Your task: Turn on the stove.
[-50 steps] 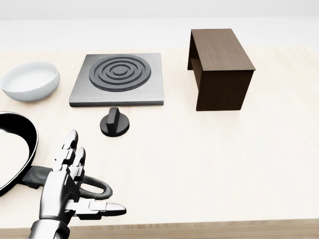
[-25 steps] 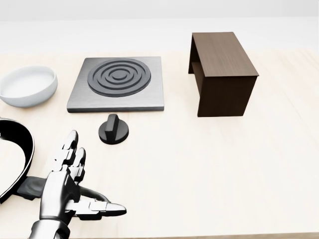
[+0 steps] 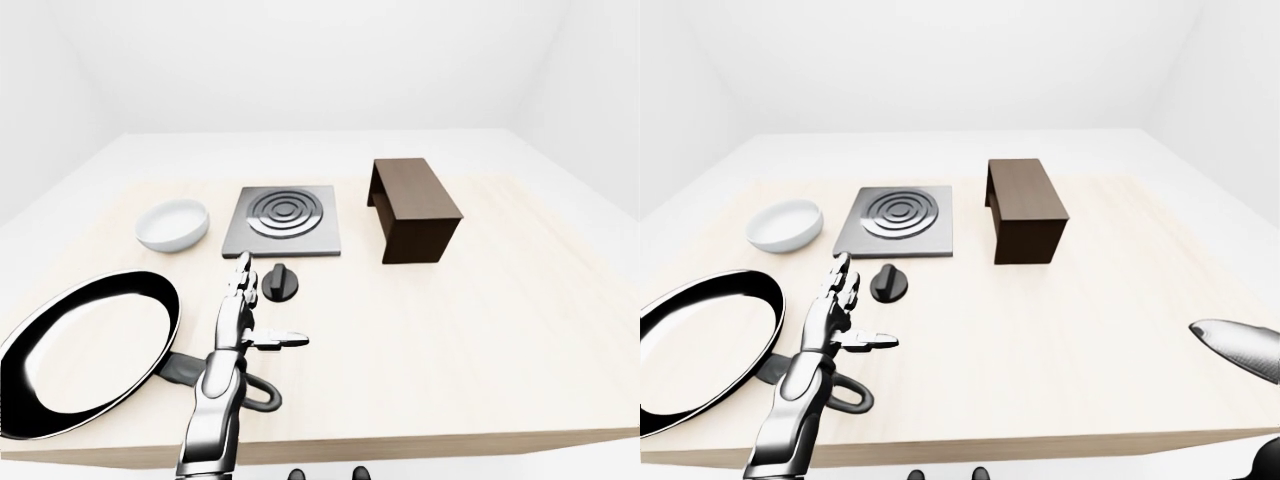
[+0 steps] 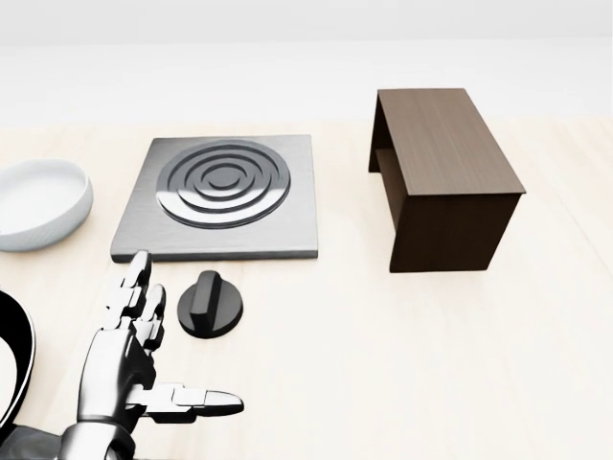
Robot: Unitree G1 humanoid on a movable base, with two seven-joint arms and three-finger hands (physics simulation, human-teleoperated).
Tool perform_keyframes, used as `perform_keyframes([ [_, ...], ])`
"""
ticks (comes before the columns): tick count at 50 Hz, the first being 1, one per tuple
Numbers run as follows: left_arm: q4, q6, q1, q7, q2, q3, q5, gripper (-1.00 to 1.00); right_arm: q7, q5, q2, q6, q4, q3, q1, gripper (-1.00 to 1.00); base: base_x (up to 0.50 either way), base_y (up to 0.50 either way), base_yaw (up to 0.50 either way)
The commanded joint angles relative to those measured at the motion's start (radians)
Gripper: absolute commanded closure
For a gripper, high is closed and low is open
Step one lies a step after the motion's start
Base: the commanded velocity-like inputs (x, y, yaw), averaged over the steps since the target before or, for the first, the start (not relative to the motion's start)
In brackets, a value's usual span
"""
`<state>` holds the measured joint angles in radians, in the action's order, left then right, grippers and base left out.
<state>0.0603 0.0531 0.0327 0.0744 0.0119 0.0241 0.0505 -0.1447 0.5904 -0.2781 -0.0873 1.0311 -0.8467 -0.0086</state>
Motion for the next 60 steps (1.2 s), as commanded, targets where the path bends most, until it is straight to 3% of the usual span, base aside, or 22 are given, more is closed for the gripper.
perform_keyframes([
  [1,0.007,0.003,0.003,0.0,-0.001,-0.002,-0.001,-1.0,0.004,0.001,0.002,0.0,0.008,0.001,0.008,-1.0,0.32,0.0,0.0],
  [18,-0.021,-0.01,-0.006,0.0,0.001,0.001,-0.004,-1.0,0.021,-0.031,0.008,0.0,0.014,0.017,0.005,-1.0,0.32,0.0,0.0],
  [23,-0.043,-0.019,-0.015,-0.001,0.001,0.003,-0.005,-1.0,0.015,0.014,0.016,0.0,0.013,-0.012,0.005,-1.0,0.29,0.01,0.0],
  [27,-0.109,-0.059,-0.026,-0.001,0.0,0.0,-0.012,-1.0,-0.015,0.05,-0.001,0.0,0.016,-0.017,0.024,-1.0,0.0,0.0,0.0],
  [29,-0.164,-0.091,-0.038,-0.003,-0.001,-0.004,-0.021,-1.0,-0.012,0.039,0.003,0.0,0.016,-0.006,0.028,-1.0,0.0,0.0,0.0],
  [32,-0.202,-0.107,-0.049,-0.003,-0.002,-0.005,-0.02,-1.0,-0.019,0.055,-0.005,0.0,0.016,-0.014,0.027,-1.0,0.0,0.0,0.0],
  [35,-0.271,-0.14,-0.065,-0.004,0.0,-0.002,-0.022,-1.0,-0.023,0.056,-0.006,0.0,0.016,-0.006,0.033,-1.0,0.0,0.0,0.0],
  [45,-0.423,-0.14,-0.104,-0.014,0.002,-0.002,-0.034,-1.0,-0.007,0.048,0.0,0.0,0.016,-0.014,0.026,-1.0,0.0,0.0,0.0],
  [60,-0.511,-0.14,-0.117,-0.019,-0.002,-0.012,-0.055,-1.0,-0.03,0.079,-0.015,0.0,0.016,0.004,0.051,-1.0,0.0,0.0,0.0],
])
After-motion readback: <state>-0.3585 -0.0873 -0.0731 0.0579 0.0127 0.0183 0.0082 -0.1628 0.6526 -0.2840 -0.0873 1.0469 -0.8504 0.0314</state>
